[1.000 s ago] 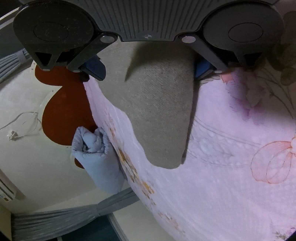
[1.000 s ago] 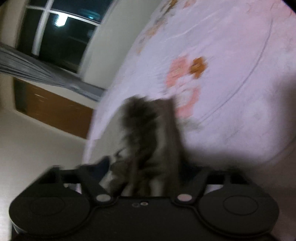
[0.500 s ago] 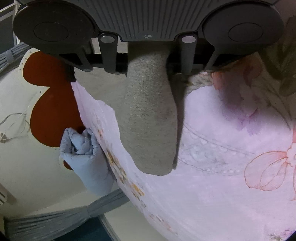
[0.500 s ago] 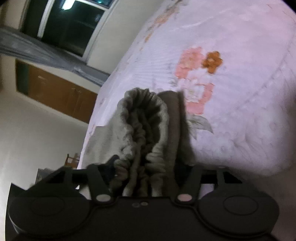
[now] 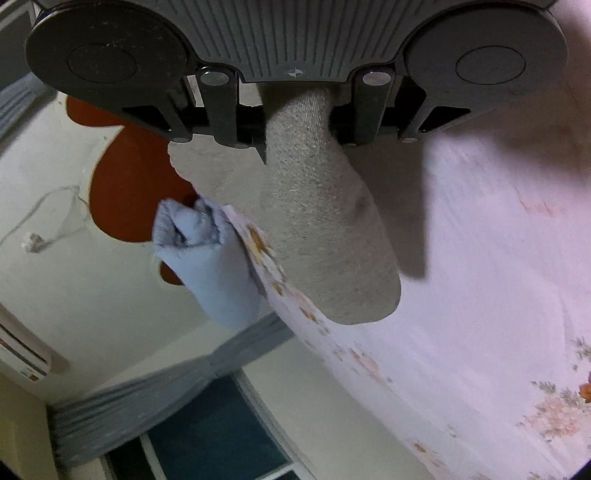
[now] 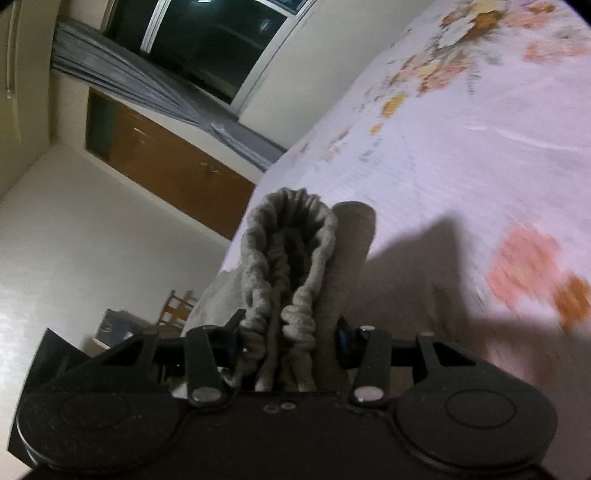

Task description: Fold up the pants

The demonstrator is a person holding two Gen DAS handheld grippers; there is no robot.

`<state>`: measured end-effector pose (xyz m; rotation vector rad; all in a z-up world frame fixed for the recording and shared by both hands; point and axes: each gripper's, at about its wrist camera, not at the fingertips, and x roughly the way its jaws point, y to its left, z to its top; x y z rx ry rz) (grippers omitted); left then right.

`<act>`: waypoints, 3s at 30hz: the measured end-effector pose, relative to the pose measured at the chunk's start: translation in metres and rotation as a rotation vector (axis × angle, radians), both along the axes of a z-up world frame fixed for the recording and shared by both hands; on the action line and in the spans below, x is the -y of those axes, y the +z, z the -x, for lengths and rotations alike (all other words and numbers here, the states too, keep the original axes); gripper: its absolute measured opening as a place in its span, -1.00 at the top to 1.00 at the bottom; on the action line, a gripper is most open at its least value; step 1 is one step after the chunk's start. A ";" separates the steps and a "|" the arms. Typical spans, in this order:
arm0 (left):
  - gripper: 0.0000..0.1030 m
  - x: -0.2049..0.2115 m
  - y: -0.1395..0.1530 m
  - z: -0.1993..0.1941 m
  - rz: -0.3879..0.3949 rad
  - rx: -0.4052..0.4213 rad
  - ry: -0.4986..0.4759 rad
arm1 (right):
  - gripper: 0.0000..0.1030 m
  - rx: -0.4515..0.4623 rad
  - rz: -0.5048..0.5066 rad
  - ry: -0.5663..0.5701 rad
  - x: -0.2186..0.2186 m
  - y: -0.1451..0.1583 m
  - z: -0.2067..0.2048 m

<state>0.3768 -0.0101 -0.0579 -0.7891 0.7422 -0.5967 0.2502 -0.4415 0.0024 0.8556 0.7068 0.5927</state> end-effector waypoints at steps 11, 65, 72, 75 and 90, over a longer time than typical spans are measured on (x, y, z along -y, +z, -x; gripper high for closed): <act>-0.59 -0.014 0.016 0.019 -0.391 0.087 0.278 | -0.16 -0.025 0.150 -0.346 0.037 -0.023 0.029; -1.00 0.016 0.071 0.362 -0.881 0.372 0.337 | -0.88 0.368 0.936 -0.344 -0.113 0.058 0.291; -1.00 0.013 0.071 0.387 -0.834 0.410 0.378 | -0.89 0.467 0.923 -0.320 -0.120 0.059 0.312; -1.00 0.007 0.068 0.384 -0.806 0.392 0.382 | -0.88 0.477 0.919 -0.301 -0.126 0.058 0.310; -1.00 0.022 0.063 0.381 -0.814 0.412 0.335 | -0.88 0.396 0.858 -0.322 -0.115 0.048 0.296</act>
